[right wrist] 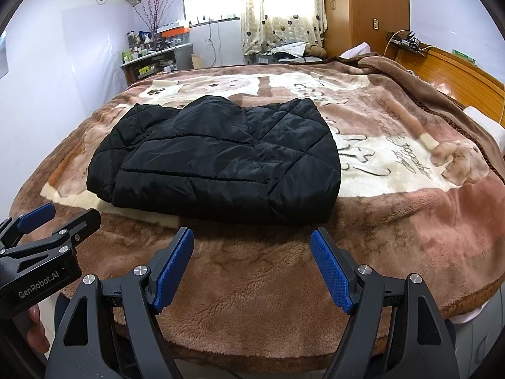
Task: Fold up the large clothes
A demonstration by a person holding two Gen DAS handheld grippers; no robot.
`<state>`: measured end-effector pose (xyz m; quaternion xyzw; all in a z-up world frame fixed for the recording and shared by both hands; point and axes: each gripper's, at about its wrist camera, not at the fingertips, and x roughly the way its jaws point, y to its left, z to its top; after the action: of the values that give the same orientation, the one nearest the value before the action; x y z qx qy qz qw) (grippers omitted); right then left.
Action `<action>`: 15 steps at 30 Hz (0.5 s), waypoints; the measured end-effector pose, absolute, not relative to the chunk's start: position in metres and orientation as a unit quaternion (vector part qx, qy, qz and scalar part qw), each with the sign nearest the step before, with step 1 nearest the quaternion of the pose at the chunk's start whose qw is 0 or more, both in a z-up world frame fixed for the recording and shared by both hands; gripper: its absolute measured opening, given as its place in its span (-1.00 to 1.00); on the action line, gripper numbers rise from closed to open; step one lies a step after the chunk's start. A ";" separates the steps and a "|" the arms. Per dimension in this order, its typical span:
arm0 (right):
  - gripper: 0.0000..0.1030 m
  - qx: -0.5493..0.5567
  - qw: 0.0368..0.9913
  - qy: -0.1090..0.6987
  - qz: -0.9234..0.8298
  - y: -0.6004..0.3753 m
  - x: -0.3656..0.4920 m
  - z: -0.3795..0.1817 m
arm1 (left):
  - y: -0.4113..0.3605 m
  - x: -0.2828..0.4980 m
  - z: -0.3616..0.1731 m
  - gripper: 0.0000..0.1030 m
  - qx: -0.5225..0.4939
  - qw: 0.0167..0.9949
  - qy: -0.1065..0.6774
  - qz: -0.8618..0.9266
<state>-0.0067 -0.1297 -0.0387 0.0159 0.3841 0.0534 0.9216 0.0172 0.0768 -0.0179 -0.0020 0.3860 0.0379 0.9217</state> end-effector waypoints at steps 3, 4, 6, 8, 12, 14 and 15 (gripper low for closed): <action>0.48 0.017 0.922 0.384 0.053 -0.130 -0.007 -0.039 | 0.076 0.017 -0.018 0.69 0.000 0.922 0.385 0.040; 0.48 0.016 0.921 0.385 0.053 -0.130 -0.006 -0.039 | 0.075 0.017 -0.018 0.69 0.001 0.922 0.386 0.040; 0.48 0.017 0.921 0.385 0.055 -0.130 -0.007 -0.039 | 0.075 0.017 -0.018 0.69 0.001 0.922 0.386 0.039; 0.48 0.017 0.921 0.385 0.054 -0.130 -0.007 -0.038 | 0.075 0.016 -0.018 0.69 0.000 0.921 0.386 0.039; 0.49 0.017 0.921 0.385 0.054 -0.130 -0.007 -0.038 | 0.075 0.015 -0.018 0.69 0.001 0.922 0.386 0.042; 0.48 0.018 0.921 0.386 0.054 -0.129 -0.008 -0.038 | 0.076 0.016 -0.018 0.69 0.001 0.922 0.386 0.041; 0.48 0.017 0.921 0.385 0.054 -0.129 -0.007 -0.039 | 0.076 0.016 -0.018 0.69 0.001 0.922 0.386 0.041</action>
<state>-0.0072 -0.1295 -0.0385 0.0174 0.3854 0.0544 0.9210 0.0158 0.0760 -0.0184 0.0010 0.3859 0.0412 0.9216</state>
